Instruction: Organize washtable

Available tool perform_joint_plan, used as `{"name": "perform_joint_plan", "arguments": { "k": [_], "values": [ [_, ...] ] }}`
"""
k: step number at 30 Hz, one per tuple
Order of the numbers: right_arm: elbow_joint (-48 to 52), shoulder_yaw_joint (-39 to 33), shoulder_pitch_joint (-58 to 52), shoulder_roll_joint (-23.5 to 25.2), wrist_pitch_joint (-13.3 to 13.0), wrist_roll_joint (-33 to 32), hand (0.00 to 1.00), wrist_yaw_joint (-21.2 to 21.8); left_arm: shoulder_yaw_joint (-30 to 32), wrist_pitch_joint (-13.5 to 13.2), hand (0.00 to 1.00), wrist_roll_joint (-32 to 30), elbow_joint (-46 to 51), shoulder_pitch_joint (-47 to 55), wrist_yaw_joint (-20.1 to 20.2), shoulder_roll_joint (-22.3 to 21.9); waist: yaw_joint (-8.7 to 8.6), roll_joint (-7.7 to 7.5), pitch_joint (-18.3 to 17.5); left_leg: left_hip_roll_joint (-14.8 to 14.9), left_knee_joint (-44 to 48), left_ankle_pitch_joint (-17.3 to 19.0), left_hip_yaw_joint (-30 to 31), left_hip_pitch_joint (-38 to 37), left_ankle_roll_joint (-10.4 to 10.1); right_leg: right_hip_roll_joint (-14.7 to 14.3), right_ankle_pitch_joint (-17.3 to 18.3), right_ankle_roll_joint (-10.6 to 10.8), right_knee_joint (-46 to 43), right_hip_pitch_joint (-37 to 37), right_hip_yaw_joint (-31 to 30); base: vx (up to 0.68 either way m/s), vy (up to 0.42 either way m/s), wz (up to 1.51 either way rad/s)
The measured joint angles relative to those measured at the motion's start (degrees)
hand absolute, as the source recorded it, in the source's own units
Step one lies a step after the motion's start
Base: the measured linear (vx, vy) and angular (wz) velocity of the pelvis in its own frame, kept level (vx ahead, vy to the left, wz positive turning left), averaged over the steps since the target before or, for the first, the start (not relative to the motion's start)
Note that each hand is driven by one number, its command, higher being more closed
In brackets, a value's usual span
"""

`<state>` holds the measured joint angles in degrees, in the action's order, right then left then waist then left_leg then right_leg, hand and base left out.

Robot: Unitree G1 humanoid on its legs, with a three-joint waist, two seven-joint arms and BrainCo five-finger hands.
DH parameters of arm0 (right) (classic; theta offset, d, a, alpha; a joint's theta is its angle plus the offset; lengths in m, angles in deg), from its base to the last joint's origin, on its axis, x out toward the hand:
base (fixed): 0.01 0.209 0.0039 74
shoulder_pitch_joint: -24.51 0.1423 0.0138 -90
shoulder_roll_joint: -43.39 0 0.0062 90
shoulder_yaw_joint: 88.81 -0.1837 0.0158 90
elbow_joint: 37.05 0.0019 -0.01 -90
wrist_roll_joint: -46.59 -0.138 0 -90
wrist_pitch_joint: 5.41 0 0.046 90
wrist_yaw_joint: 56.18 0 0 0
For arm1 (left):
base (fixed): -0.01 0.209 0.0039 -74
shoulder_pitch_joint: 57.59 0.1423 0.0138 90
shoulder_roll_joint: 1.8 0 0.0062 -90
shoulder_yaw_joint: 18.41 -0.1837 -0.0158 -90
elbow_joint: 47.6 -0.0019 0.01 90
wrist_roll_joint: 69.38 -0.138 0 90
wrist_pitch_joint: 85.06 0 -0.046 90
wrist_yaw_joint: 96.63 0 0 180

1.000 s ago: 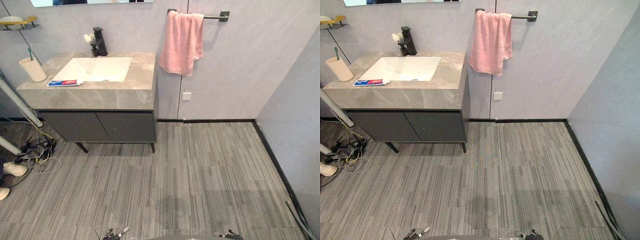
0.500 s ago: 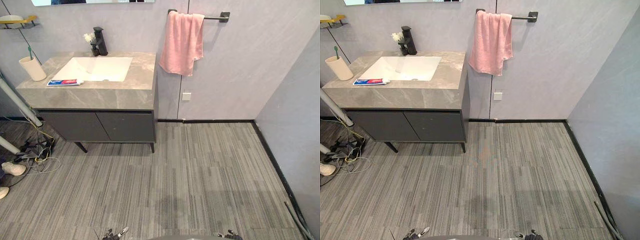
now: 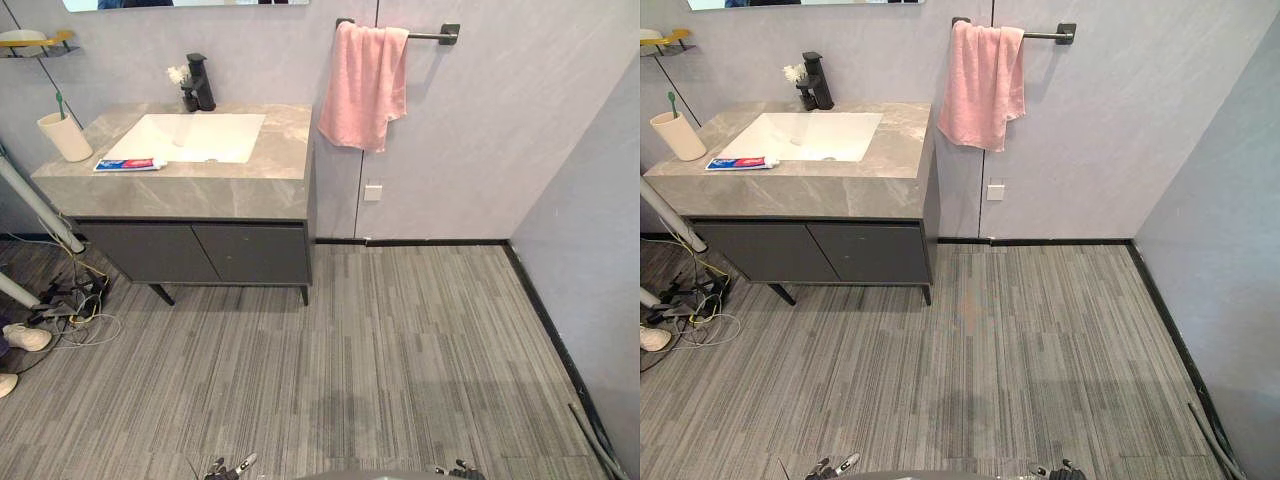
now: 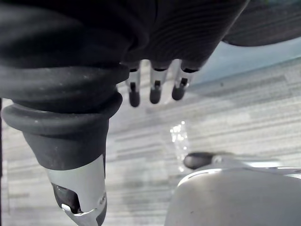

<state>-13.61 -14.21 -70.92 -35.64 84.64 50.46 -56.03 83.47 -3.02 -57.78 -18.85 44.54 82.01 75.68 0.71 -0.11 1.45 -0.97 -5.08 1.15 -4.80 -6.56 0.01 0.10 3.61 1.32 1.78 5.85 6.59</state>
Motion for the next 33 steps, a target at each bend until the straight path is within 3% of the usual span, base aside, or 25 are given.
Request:
{"name": "perform_joint_plan", "arguments": {
  "k": [13,17,20,23,25,26,27,29,32,33],
  "values": [
    [0.8,0.3,0.2,0.0,0.0,-1.0,0.00,-0.3,-0.2,0.1,0.00,0.2,0.3,-0.4,-0.2,0.0,-0.09,-0.08,0.1,0.1,0.0,0.0,-0.3,0.0,0.0,-0.1,-0.1,-0.1,0.3,0.0,-0.3,0.00,0.000,-0.01],
    [12.5,6.2,-1.7,1.6,-1.2,-5.5,0.00,-3.1,-1.2,0.0,0.00,6.2,10.3,0.7,-1.7,-0.6,-0.11,-0.47,0.8,1.3,2.1,1.3,-2.7,1.7,-1.4,-1.0,-0.5,-0.1,0.5,-1.5,-2.3,-0.02,-0.026,-0.31],
    [22.6,7.7,-1.8,4.8,-4.8,-9.1,0.00,-5.2,-1.5,-1.6,0.00,11.6,20.8,-0.1,-2.7,-1.3,-0.36,-0.75,1.6,4.3,14.3,7.8,-4.6,6.9,-2.6,-2.5,-0.5,-0.5,0.0,-1.9,-2.4,-0.01,-0.098,-0.38],
    [27.5,9.4,-1.9,4.2,-6.3,-10.3,0.00,-7.4,-2.5,-3.3,0.00,13.9,26.6,-1.9,-3.1,-1.4,-0.68,0.79,2.4,8.3,25.9,12.5,-4.8,10.2,-4.1,-5.0,1.5,-4.3,-0.7,-0.7,-2.3,0.03,-0.130,-0.20],
    [28.8,10.1,-1.2,3.8,-6.4,-10.3,0.00,-7.7,-2.5,-3.7,0.00,14.7,29.0,-2.7,-3.5,-1.3,-0.59,1.29,3.9,11.3,40.6,11.3,-4.5,16.3,-4.7,-6.1,1.8,-5.8,-1.3,0.3,-2.2,0.07,-0.129,-0.25],
    [29.9,10.6,-1.2,3.3,-6.4,-10.3,0.00,-7.8,-2.7,-3.7,0.00,14.8,29.5,-2.9,-3.8,-1.7,-0.51,1.30,4.8,13.0,49.1,8.4,-4.4,19.7,-3.6,-6.5,2.5,-6.8,-2.0,1.3,-2.6,0.09,-0.058,-0.32],
    [30.1,11.1,-1.2,3.1,-6.3,-10.5,0.00,-8.0,-2.9,-3.6,0.00,14.9,29.9,-2.4,-3.9,-2.3,-0.07,1.34,6.1,13.7,55.2,8.0,-4.3,22.9,-3.3,-6.5,3.3,-7.8,-2.9,1.8,-3.7,0.08,-0.033,-0.31],
    [30.6,11.2,-1.1,2.3,-6.1,-10.6,0.00,-8.0,-3.4,-3.5,0.00,14.9,30.5,-1.7,-4.0,-2.9,0.27,1.60,6.2,12.2,57.0,9.2,-2.6,26.5,-3.3,-6.1,4.7,-8.6,-4.1,1.9,-4.9,0.22,-0.001,-0.25],
    [31.0,11.3,0.6,1.4,-5.8,-10.6,0.00,-7.8,-5.1,-3.4,0.00,14.8,32.5,0.3,-3.7,-3.2,0.92,1.71,7.3,6.6,46.6,9.9,-0.2,29.2,-3.0,-4.5,6.2,-8.2,-4.7,1.9,-8.2,0.31,0.046,-0.47],
    [30.4,11.3,1.4,1.5,-5.8,-10.6,0.00,-7.7,-5.0,-3.1,0.00,14.8,32.4,0.4,-3.7,-3.7,1.94,1.53,7.4,4.7,41.4,9.7,0.3,30.1,-3.2,-3.7,6.8,-7.9,-4.7,2.0,-9.9,0.34,0.082,-0.75]
  ]
}}
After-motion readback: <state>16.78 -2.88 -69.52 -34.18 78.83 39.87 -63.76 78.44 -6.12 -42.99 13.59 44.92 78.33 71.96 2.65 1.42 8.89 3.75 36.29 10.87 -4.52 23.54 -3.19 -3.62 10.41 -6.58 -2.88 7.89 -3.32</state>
